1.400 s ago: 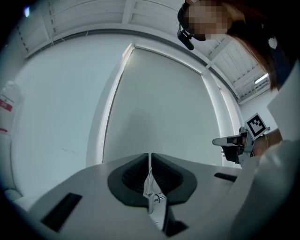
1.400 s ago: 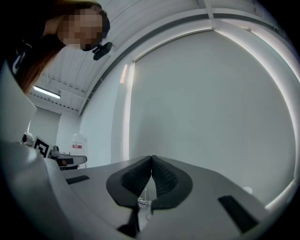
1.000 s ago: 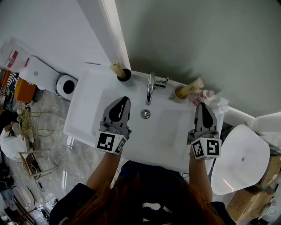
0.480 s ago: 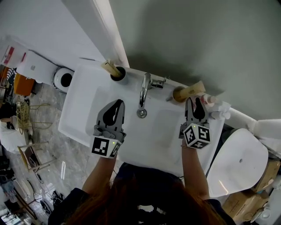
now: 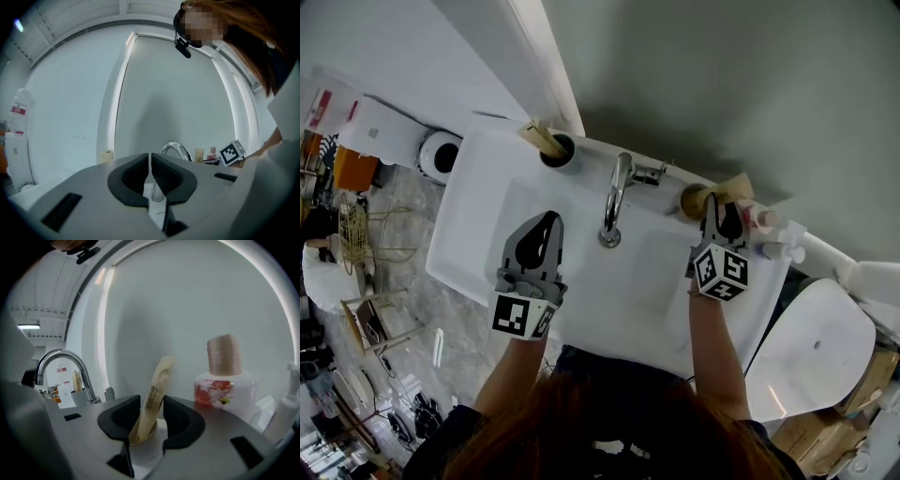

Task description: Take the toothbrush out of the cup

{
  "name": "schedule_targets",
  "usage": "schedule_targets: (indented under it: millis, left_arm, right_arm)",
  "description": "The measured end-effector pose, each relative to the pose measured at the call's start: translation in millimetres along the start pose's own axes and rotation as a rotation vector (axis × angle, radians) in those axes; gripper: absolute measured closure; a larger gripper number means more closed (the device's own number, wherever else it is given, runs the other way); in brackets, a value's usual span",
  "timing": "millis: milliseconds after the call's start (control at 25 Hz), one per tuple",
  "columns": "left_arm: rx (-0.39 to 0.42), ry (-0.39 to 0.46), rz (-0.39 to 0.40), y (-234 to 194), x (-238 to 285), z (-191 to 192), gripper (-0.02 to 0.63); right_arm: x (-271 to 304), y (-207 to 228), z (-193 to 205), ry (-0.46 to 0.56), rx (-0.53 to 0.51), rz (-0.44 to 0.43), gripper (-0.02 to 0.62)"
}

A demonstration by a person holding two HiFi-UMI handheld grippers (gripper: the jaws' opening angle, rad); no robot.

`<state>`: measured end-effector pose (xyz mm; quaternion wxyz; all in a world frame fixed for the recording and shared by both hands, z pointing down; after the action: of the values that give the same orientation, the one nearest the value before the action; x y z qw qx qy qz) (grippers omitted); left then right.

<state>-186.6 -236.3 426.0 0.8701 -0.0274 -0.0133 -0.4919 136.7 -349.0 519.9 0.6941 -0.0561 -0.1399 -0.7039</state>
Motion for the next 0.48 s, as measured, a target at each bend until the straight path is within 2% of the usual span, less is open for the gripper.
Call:
schedule_targets:
  millis: [80, 200, 360, 480]
  left_arm:
    - [0.001, -0.004, -0.003, -0.1, -1.1, 0.5, 0.571]
    - [0.004, -0.005, -0.005, -1.2, -1.1, -0.2, 0.571]
    - [0.013, -0.002, -0.010, 0.4, -2.3, -3.1, 0.571]
    - [0.025, 0.000, -0.009, 1.2, -4.2, -6.2, 0.571]
  right_arm:
    - [2.3, -1.7, -0.3, 0.001, 0.002, -0.006, 0.430]
    - [3.3, -2.5, -1.4, 0.005, 0.008, -0.014, 0.485]
    - [-6.2, -6.5, -13.6, 0.066, 0.000, -0.047, 0.535]
    - [-16.7, -11.4, -27.4, 0.117, 0.002, -0.070, 0.545]
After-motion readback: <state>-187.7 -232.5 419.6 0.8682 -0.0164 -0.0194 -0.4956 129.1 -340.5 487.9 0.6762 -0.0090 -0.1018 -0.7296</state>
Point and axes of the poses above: the fingertips, and each gripper's own axes: x forward along the fingers, y to its right, z out of its underside, the point moved 7 cm from there along -x, backward along the fingers, and after that the axes turned 13 degrees about z, right-handed, at the moved point
